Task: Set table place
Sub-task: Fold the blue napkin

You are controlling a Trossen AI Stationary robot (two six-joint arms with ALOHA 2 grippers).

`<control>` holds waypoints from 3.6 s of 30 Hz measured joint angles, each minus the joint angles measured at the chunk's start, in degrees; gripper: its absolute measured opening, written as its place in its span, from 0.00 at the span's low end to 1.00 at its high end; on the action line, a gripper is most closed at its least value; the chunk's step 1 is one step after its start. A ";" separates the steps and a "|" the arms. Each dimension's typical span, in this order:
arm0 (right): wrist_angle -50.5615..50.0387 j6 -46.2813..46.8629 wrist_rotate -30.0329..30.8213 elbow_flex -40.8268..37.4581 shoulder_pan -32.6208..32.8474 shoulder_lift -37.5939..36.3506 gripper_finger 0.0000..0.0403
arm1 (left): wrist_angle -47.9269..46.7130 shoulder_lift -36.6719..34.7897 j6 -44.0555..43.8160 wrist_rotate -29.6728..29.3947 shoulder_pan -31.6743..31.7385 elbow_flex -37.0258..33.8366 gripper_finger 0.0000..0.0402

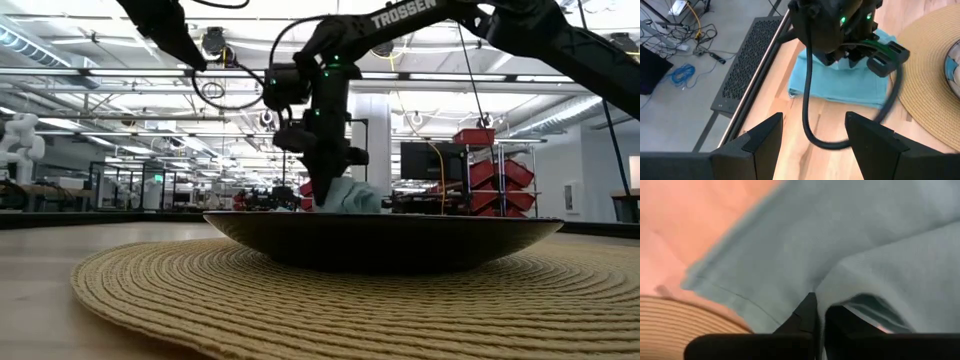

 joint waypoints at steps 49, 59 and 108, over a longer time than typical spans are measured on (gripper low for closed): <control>2.49 -3.44 2.61 3.95 -3.95 0.11 0.52 | 1.04 -0.35 -3.00 -0.01 0.00 -8.81 0.51; 5.74 -2.36 -4.17 -2.90 -5.20 0.21 0.52 | -0.19 -0.39 -4.11 0.00 0.00 -8.79 0.51; 21.56 -2.33 -11.74 -3.59 -5.49 -2.90 0.00 | 0.57 -0.44 -4.45 0.04 0.00 -8.72 0.51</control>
